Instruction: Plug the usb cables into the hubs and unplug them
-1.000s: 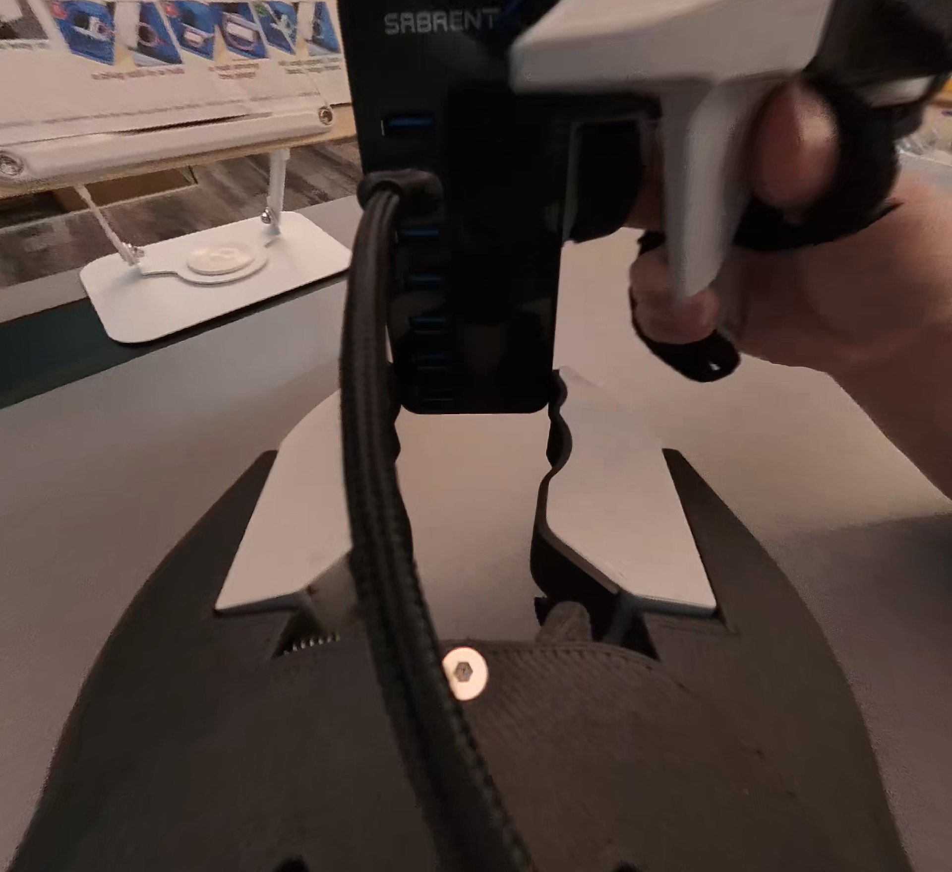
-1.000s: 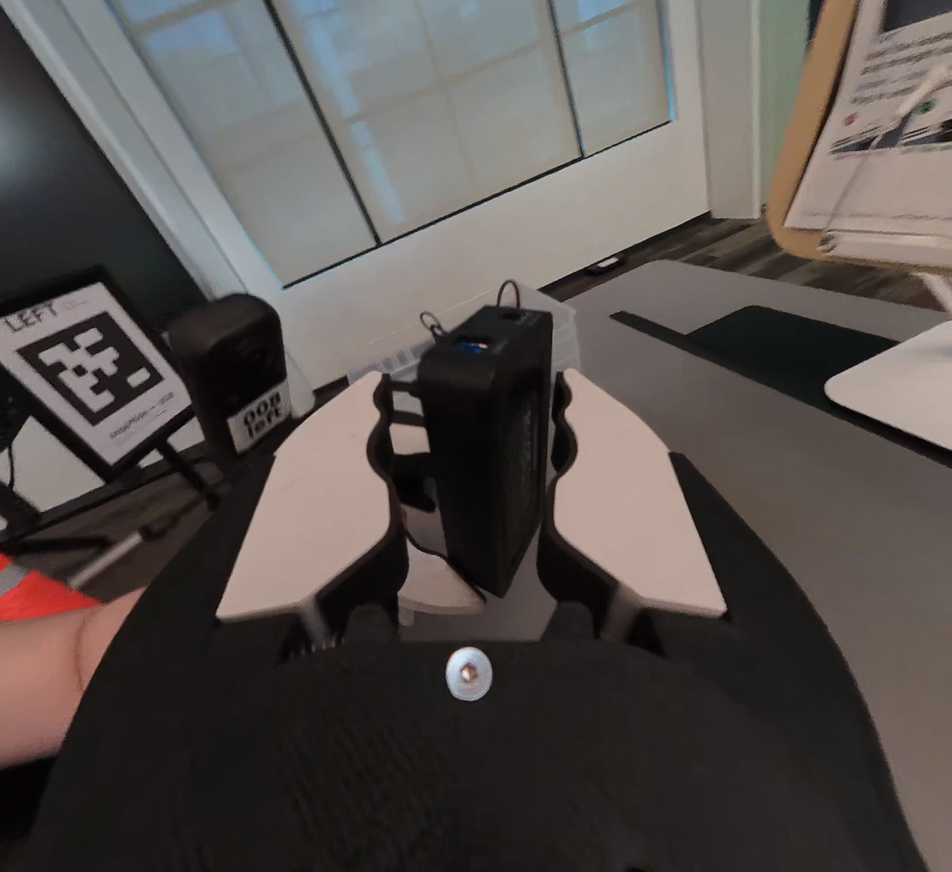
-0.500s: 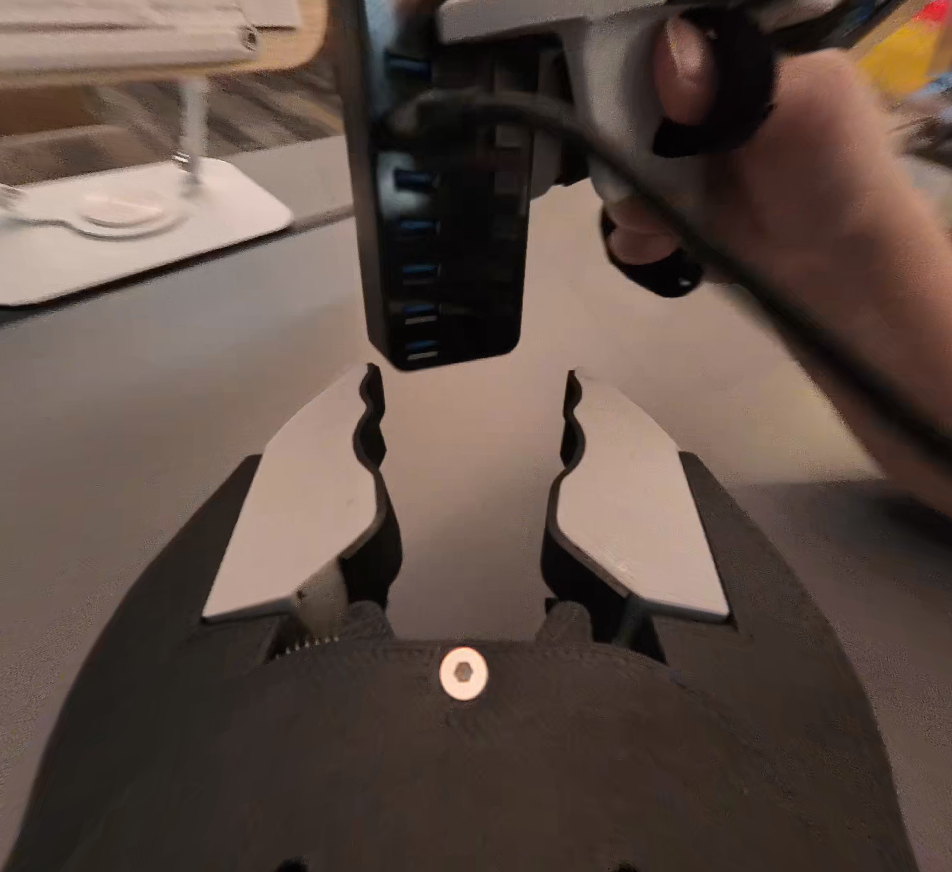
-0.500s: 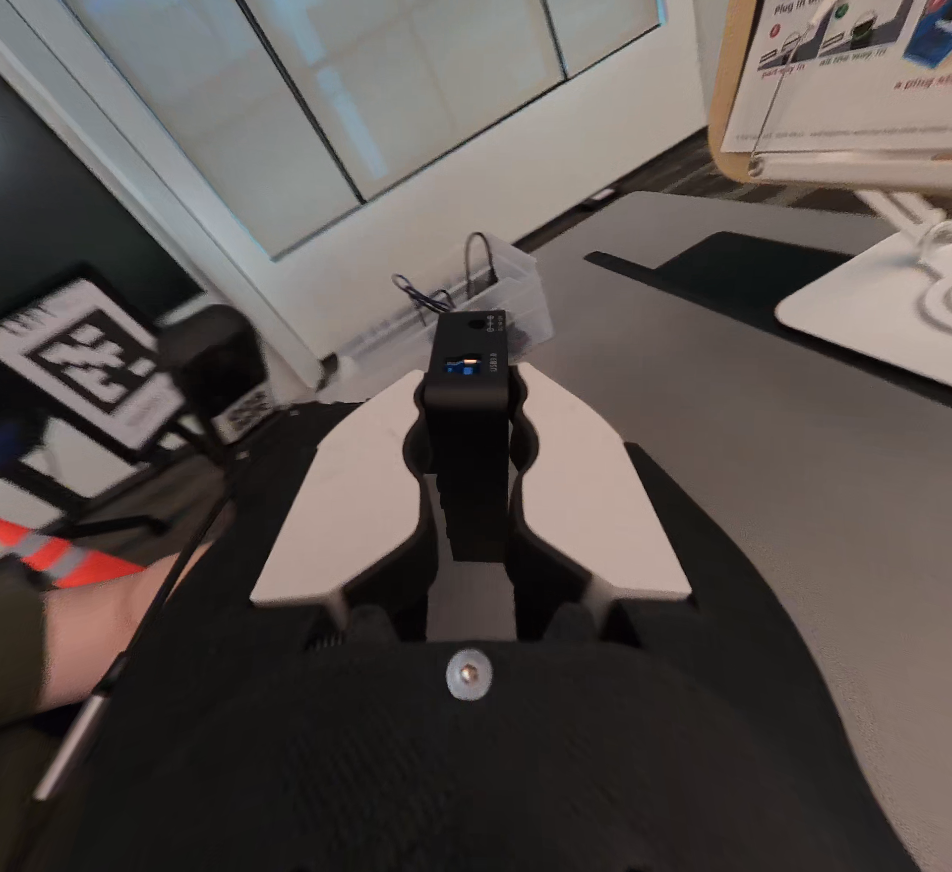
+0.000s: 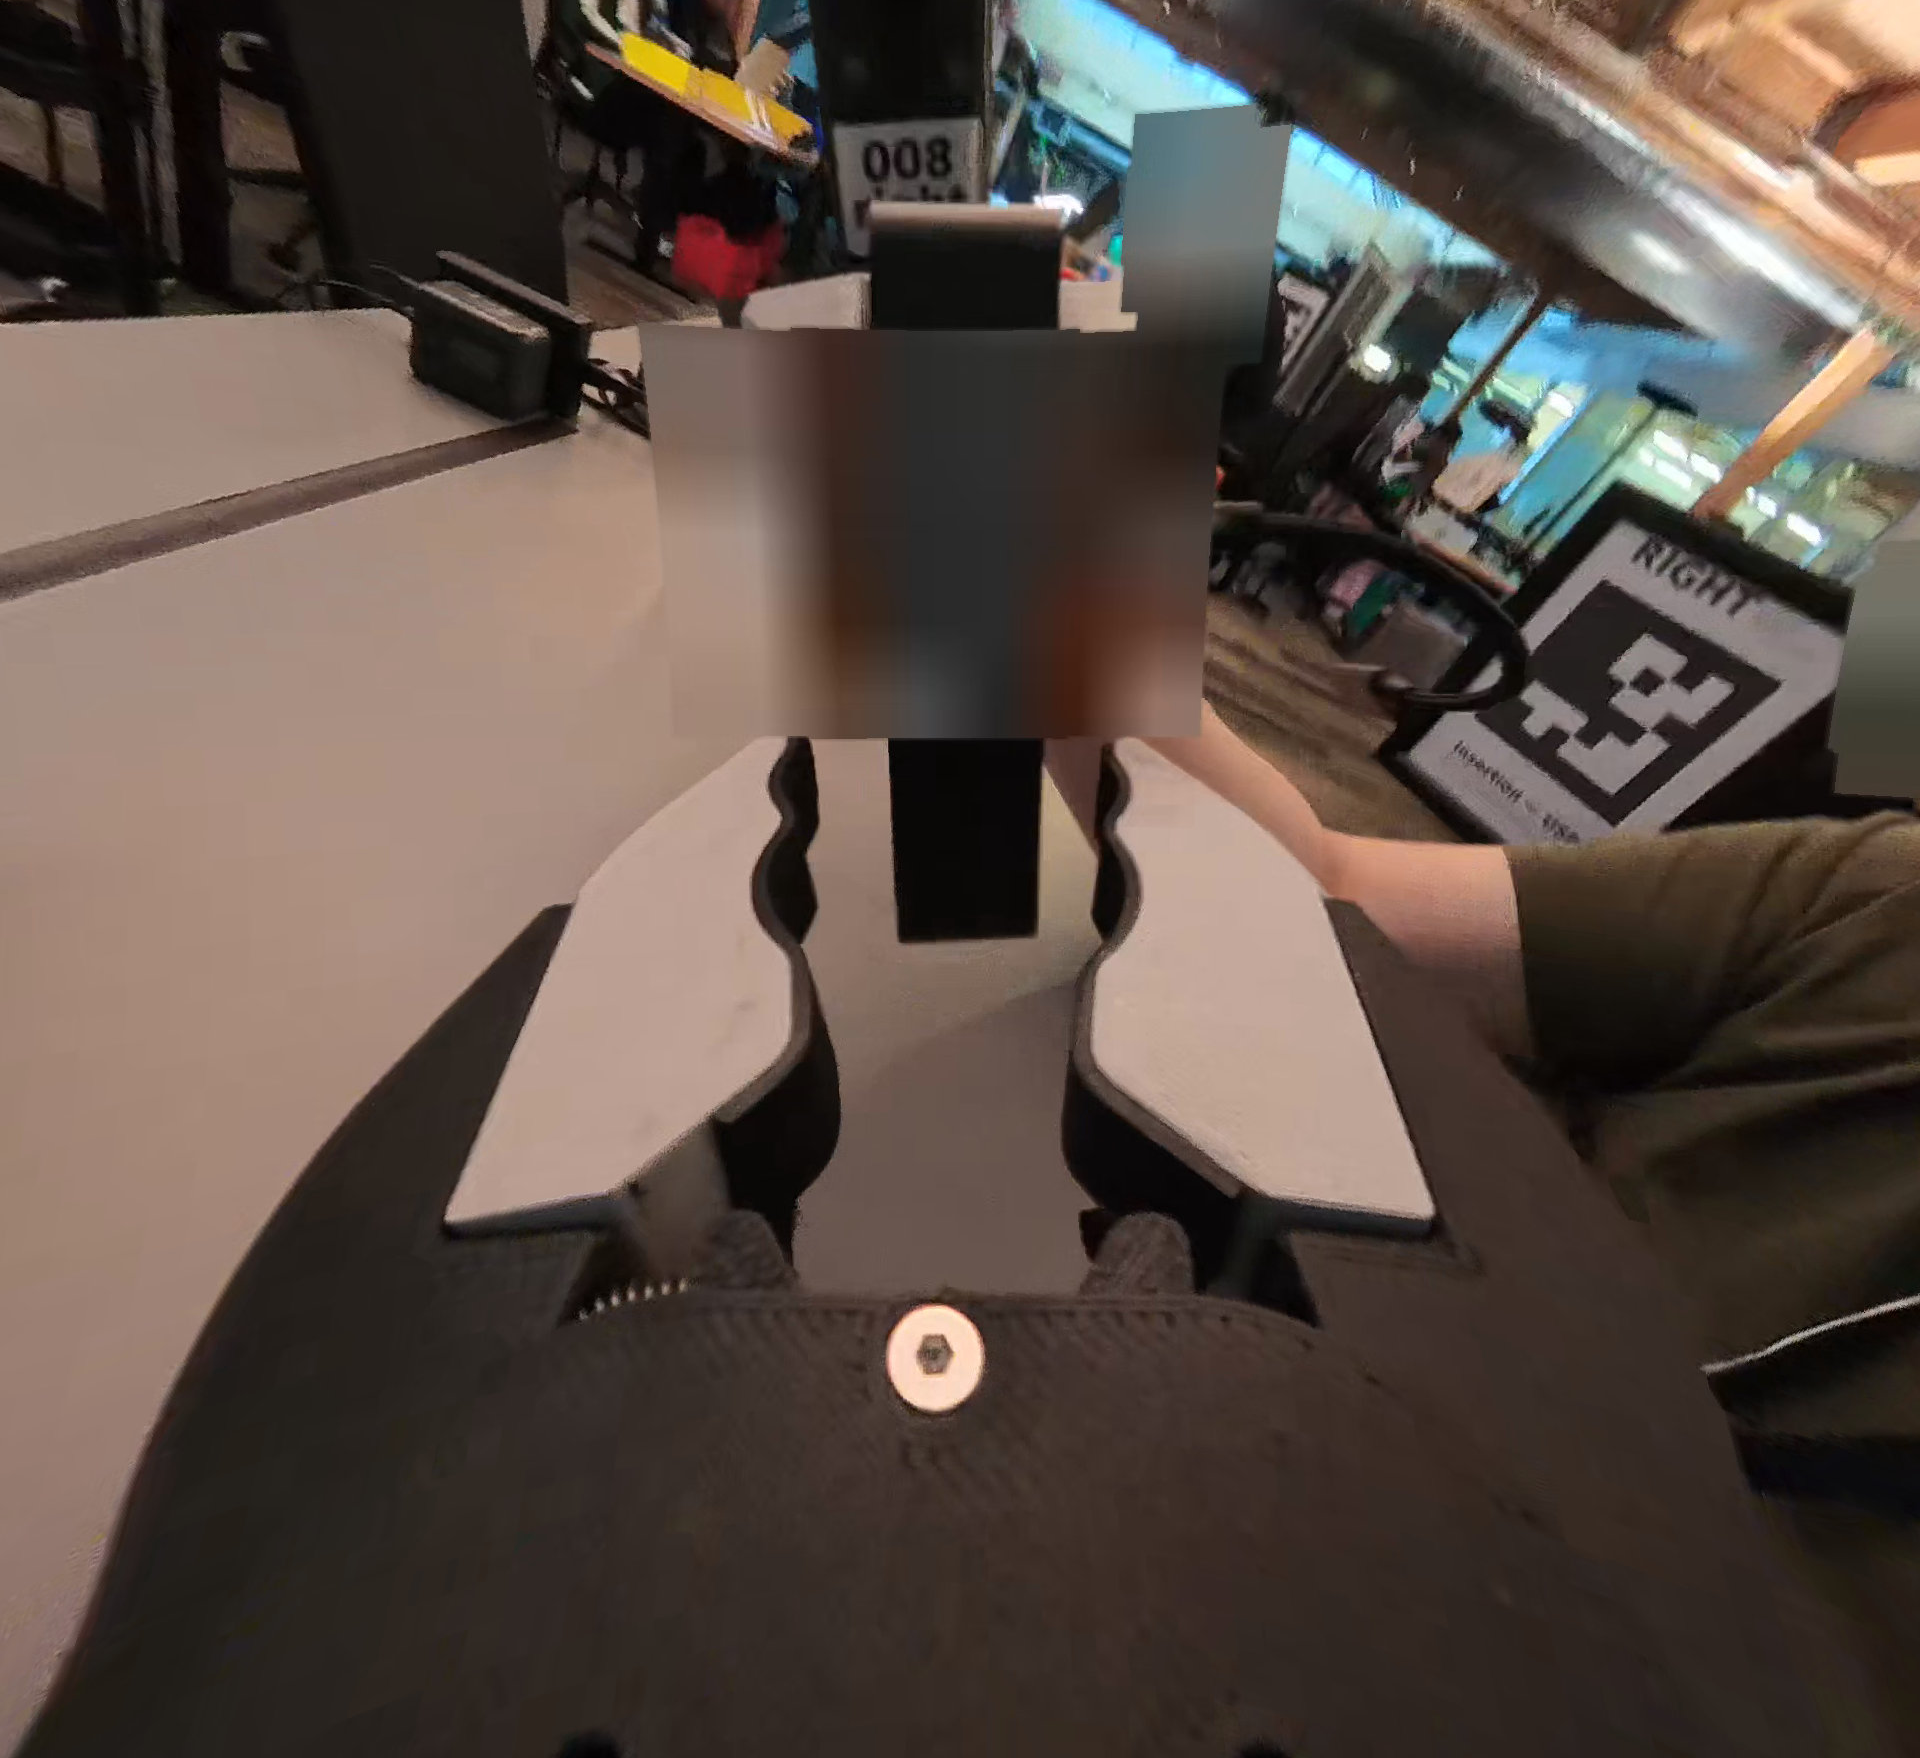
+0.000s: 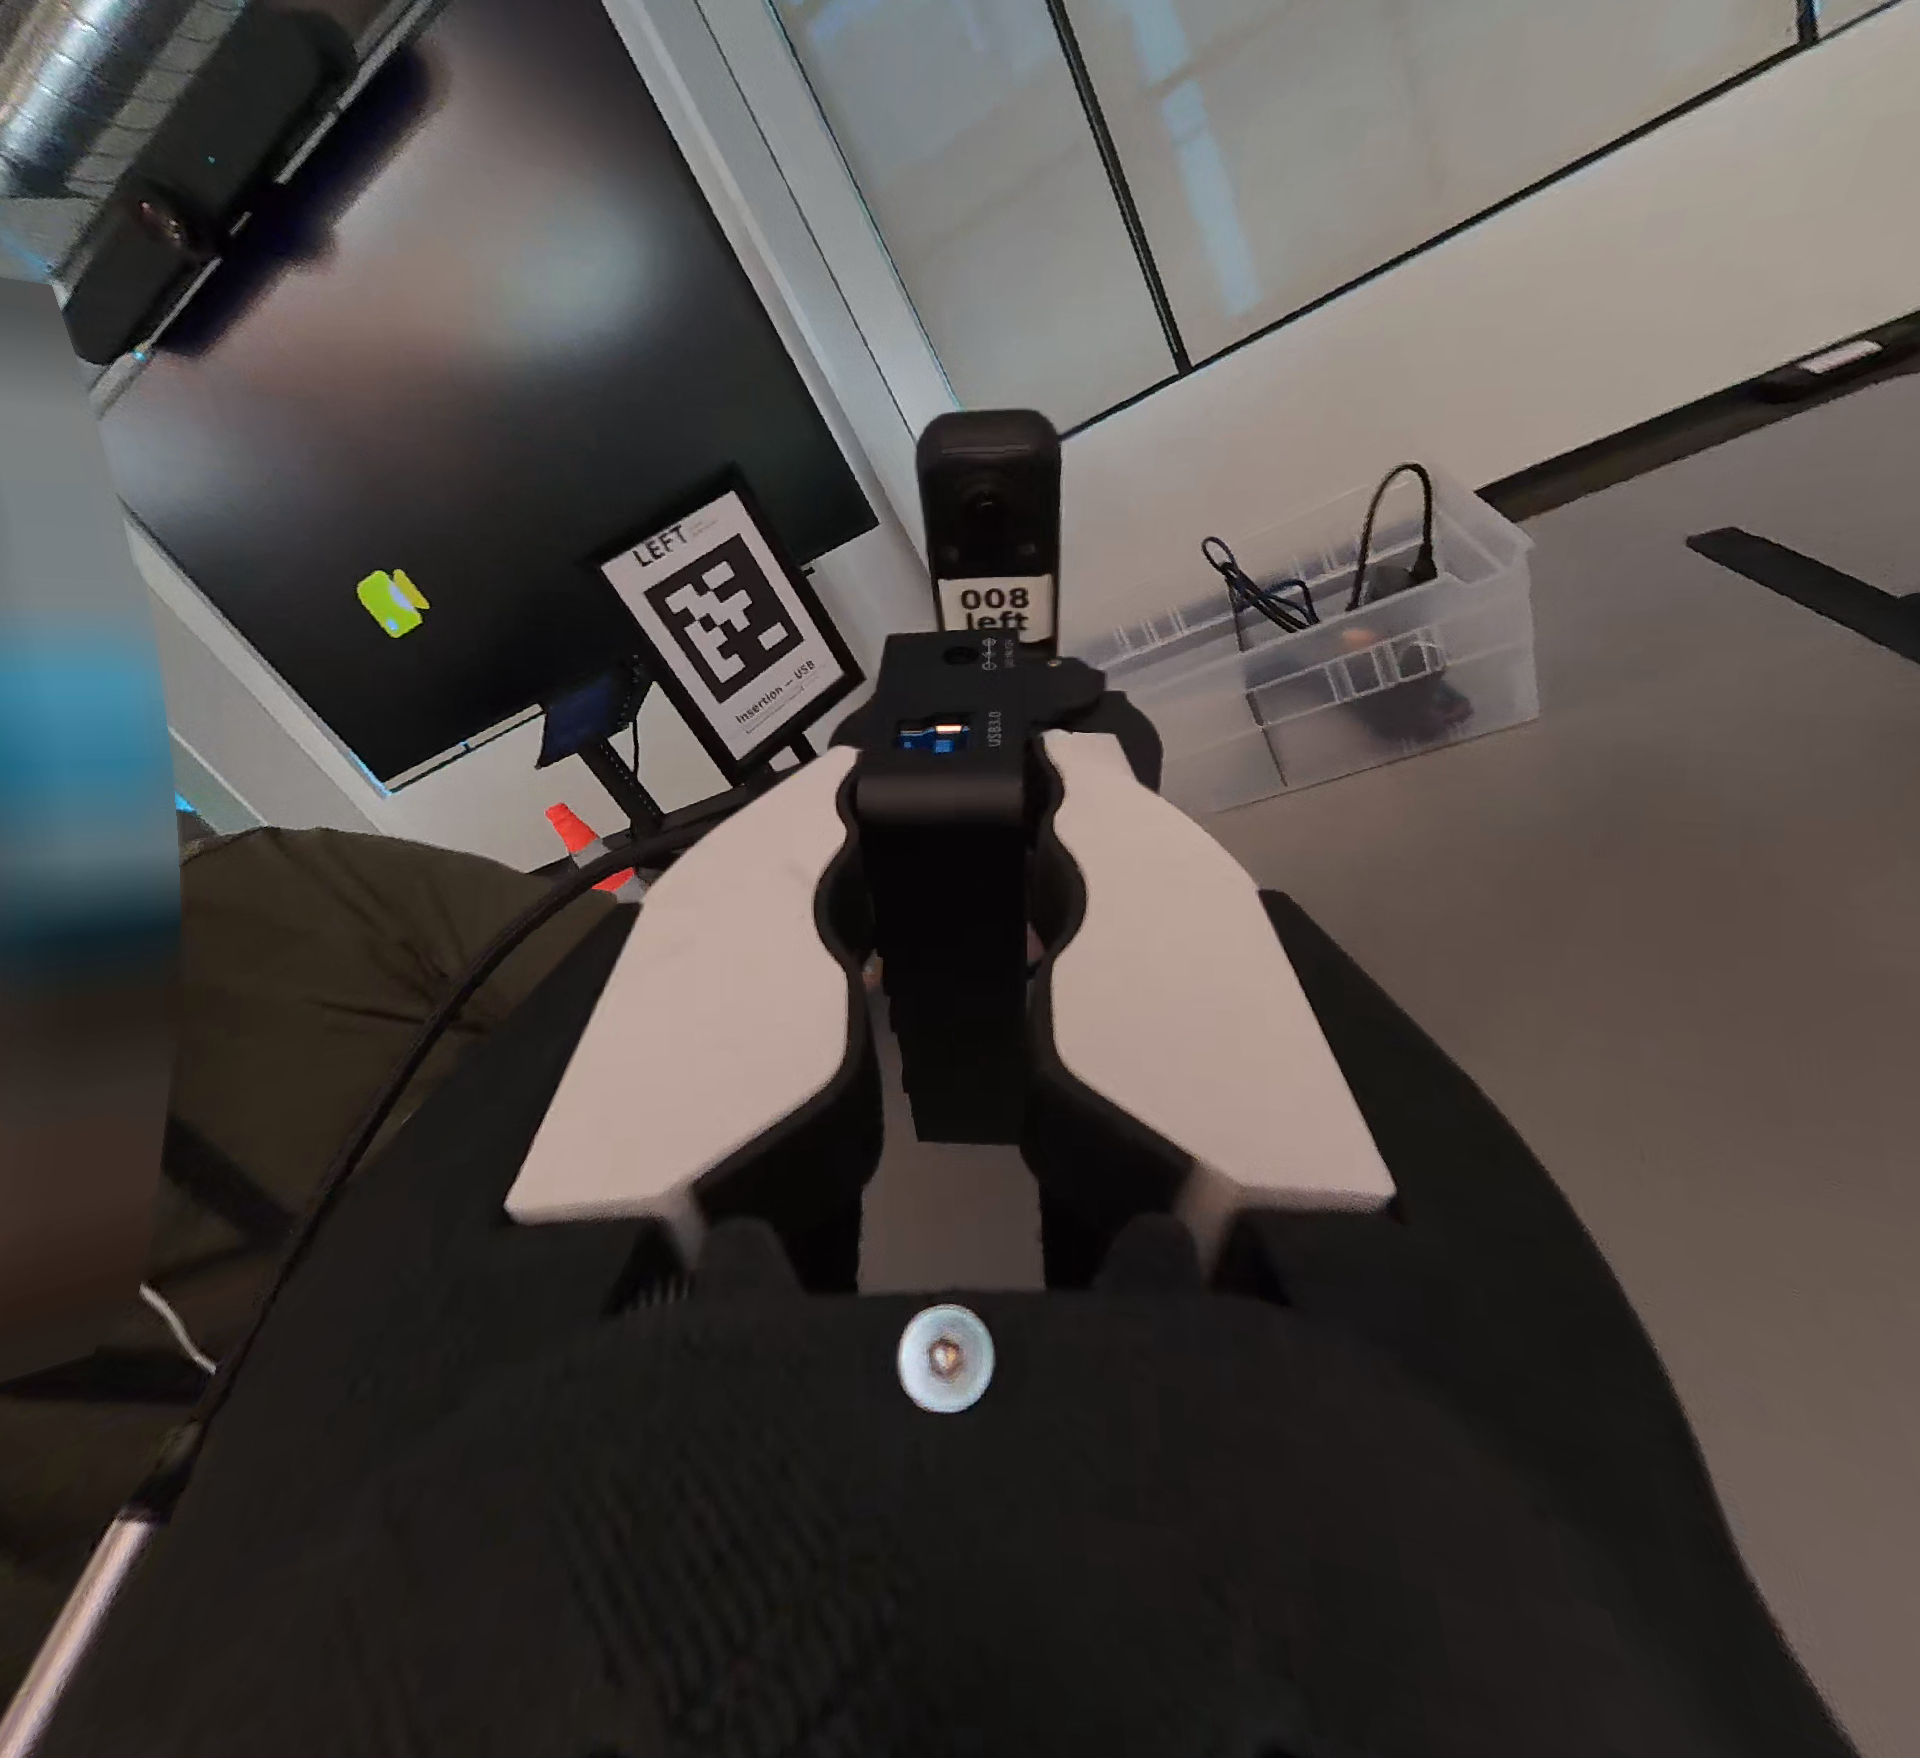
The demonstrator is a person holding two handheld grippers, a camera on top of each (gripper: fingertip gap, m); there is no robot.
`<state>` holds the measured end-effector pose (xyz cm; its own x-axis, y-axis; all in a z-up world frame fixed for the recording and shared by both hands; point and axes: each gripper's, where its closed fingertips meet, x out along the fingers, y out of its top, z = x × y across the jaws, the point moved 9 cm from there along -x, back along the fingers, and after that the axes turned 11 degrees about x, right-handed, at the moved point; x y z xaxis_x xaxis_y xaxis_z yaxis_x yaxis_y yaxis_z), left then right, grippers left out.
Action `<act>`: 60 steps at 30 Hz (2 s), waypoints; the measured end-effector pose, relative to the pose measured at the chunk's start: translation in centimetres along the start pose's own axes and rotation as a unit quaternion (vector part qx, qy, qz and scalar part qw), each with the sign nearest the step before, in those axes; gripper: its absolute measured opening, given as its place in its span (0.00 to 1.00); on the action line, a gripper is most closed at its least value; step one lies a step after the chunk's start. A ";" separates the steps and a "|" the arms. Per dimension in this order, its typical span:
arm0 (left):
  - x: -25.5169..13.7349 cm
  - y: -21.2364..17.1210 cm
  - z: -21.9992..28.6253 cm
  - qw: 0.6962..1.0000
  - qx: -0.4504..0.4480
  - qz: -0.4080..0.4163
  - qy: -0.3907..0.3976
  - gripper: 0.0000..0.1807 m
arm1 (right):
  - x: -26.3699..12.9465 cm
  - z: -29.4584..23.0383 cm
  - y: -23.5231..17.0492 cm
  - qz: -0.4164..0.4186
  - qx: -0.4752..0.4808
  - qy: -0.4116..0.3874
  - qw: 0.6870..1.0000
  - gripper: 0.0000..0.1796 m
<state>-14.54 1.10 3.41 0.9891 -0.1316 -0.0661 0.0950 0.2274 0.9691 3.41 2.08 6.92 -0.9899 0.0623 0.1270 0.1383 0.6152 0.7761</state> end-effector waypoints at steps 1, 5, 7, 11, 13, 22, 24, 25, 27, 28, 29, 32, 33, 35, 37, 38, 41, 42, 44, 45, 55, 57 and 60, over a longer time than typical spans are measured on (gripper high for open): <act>0.5 0.3 0.0 1.000 0.007 -0.004 -0.012 0.24 | 0.0 -0.3 0.1 -0.002 -0.006 0.008 1.000 0.15; 2.1 1.3 -0.2 0.998 0.034 -0.039 -0.024 0.16 | -0.4 -0.9 0.4 -0.002 -0.030 0.000 1.000 0.15; 2.7 1.4 -0.4 0.998 0.039 -0.050 -0.023 0.15 | -0.9 -1.1 0.6 0.002 -0.037 -0.010 0.999 0.15; 3.7 1.3 -0.8 0.997 0.038 -0.061 -0.027 0.15 | -1.5 -1.3 0.8 0.000 -0.059 -0.031 0.998 0.15; 4.0 1.1 -1.0 0.996 0.040 -0.070 -0.025 0.15 | -1.7 -1.2 0.7 -0.003 -0.061 -0.033 0.998 0.15; 4.6 0.7 -1.3 0.995 0.058 -0.071 -0.030 0.15 | -1.7 -0.9 0.6 0.002 -0.073 -0.041 0.996 0.15; 4.7 0.6 -1.1 0.995 0.069 -0.070 -0.025 0.15 | -1.6 -1.0 0.6 -0.001 -0.074 -0.037 0.997 0.15; 4.7 0.7 -1.0 0.995 0.076 -0.061 -0.020 0.15 | -1.5 -1.2 0.6 0.002 -0.082 -0.039 0.996 0.15; 4.8 0.8 -0.9 0.995 0.087 -0.041 -0.019 0.15 | -1.4 -1.7 0.8 0.009 -0.096 -0.045 0.994 0.15; 4.8 0.7 -0.8 0.995 0.094 -0.034 -0.017 0.15 | -1.4 -2.0 0.9 0.013 -0.101 -0.046 0.994 0.15; 4.9 0.7 -0.8 0.994 0.101 -0.031 -0.014 0.15 | -1.3 -2.3 1.0 0.020 -0.107 -0.048 0.993 0.16; 5.3 0.4 -0.5 0.992 0.120 -0.029 -0.012 0.15 | -1.1 -3.1 1.1 0.018 -0.126 -0.063 0.990 0.16; 5.3 0.5 -0.4 0.992 0.122 -0.017 -0.009 0.15 | -1.1 -3.3 1.1 0.018 -0.127 -0.065 0.990 0.16; 5.0 0.8 -0.5 0.993 0.114 -0.008 -0.011 0.15 | -1.4 -3.5 1.2 0.021 -0.133 -0.072 0.988 0.15; 4.7 1.0 -0.5 0.993 0.121 -0.009 -0.009 0.15 | -1.2 -3.3 0.8 -0.012 -0.145 -0.104 0.984 0.19; 4.6 1.1 -0.4 0.992 0.129 -0.009 -0.007 0.15 | -1.0 -3.2 0.5 -0.042 -0.149 -0.120 0.981 0.20; 4.6 1.2 -0.1 0.991 0.135 -0.019 -0.010 0.15 | -0.4 -3.5 0.3 -0.059 -0.151 -0.115 0.980 0.16; 4.6 1.3 -0.1 0.992 0.125 -0.021 -0.013 0.15 | -0.3 -3.5 0.4 -0.056 -0.146 -0.113 0.981 0.16; 4.7 1.3 0.0 0.994 0.105 -0.029 -0.029 0.16 | -0.2 -3.5 0.5 -0.048 -0.146 -0.105 0.982 0.16; 4.8 1.3 0.1 0.994 0.100 -0.028 -0.033 0.17 | -0.2 -3.6 0.5 -0.044 -0.145 -0.099 0.983 0.16; 4.8 1.5 0.7 0.984 0.177 -0.023 0.014 0.16 | 0.6 -4.2 0.4 -0.039 -0.166 -0.088 0.981 0.17; 4.7 1.5 0.8 0.981 0.190 -0.028 0.021 0.16 | 0.7 -4.4 0.4 -0.041 -0.176 -0.092 0.979 0.17; 4.7 1.6 0.8 0.979 0.203 -0.025 0.026 0.16 | 0.9 -4.7 0.4 -0.045 -0.188 -0.096 0.976 0.18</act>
<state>-9.85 0.04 4.84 0.9897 -0.0810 -0.1182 0.1021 -0.1808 0.9782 2.71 -1.33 10.24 -0.9810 0.1893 -0.0418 0.0162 0.2946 0.9555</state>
